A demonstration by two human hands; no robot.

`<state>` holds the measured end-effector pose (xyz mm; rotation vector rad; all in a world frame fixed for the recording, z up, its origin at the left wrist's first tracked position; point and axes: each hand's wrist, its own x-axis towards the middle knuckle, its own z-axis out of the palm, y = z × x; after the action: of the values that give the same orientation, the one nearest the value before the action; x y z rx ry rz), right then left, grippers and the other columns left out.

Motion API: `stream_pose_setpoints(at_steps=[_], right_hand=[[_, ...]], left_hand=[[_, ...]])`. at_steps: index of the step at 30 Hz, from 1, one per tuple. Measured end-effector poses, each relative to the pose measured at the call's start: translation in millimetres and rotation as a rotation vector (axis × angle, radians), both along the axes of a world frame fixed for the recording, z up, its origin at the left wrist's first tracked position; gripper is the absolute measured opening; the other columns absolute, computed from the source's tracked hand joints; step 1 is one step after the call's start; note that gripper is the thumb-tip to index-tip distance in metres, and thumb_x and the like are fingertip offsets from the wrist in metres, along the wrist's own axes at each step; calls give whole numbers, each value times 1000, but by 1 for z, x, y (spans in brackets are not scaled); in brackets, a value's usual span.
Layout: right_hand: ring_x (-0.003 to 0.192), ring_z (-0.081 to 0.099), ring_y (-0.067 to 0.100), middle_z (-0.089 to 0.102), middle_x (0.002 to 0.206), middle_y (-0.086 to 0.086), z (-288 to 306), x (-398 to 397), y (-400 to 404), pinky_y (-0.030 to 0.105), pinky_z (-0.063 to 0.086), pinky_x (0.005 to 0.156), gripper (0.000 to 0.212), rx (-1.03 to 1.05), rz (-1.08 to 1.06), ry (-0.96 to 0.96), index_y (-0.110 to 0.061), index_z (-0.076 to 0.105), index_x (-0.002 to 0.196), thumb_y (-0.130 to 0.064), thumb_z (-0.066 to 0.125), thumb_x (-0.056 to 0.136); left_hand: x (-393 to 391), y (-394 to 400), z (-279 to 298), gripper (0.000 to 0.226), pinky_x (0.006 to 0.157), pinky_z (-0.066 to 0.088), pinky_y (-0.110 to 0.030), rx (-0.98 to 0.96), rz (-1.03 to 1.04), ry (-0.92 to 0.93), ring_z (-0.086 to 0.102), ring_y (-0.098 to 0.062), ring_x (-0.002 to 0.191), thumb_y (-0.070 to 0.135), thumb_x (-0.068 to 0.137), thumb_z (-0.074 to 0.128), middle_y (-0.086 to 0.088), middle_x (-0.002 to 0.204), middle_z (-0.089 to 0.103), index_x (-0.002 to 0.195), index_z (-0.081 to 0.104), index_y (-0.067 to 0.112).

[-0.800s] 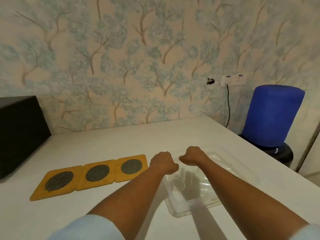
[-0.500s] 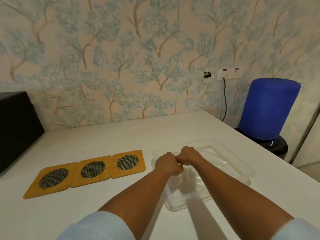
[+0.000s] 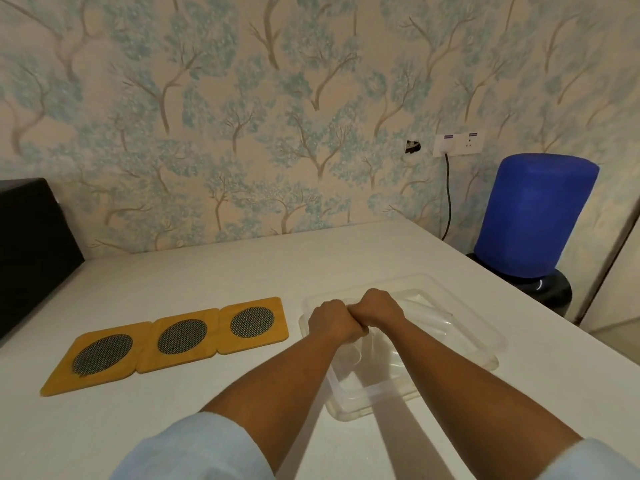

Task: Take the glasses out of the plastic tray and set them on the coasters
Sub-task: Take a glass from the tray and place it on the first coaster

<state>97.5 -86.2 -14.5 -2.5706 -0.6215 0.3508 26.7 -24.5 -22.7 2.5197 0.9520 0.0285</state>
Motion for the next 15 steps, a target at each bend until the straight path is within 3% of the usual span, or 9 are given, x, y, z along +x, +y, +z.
stream_pose_setpoints(at_steps=[3,7,15], right_hand=[[58,57,20,57,59,1,14,-2,5,25,41,53,25,84,-33,28,-13,50,56,-26,60,75],[57,56,24,57,56,5,36,-8,14,28,43,57,19,254,-84,91,-10,50,55,-19,60,69],[56,55,20,59,58,5,56,-31,46,31,47,59,23,519,-51,295,-7,57,67,-25,69,77]], left_hand=[[-1,5,12,45,66,46,-30,16,28,-45,68,-23,95,50,79,73,-4,103,70,103,65,13],[-5,15,30,53,64,46,-31,3,88,-133,68,-25,94,53,76,74,-5,104,70,106,64,11],[-36,50,50,66,65,49,-33,-36,222,-329,65,-26,98,44,69,77,-6,114,66,123,55,13]])
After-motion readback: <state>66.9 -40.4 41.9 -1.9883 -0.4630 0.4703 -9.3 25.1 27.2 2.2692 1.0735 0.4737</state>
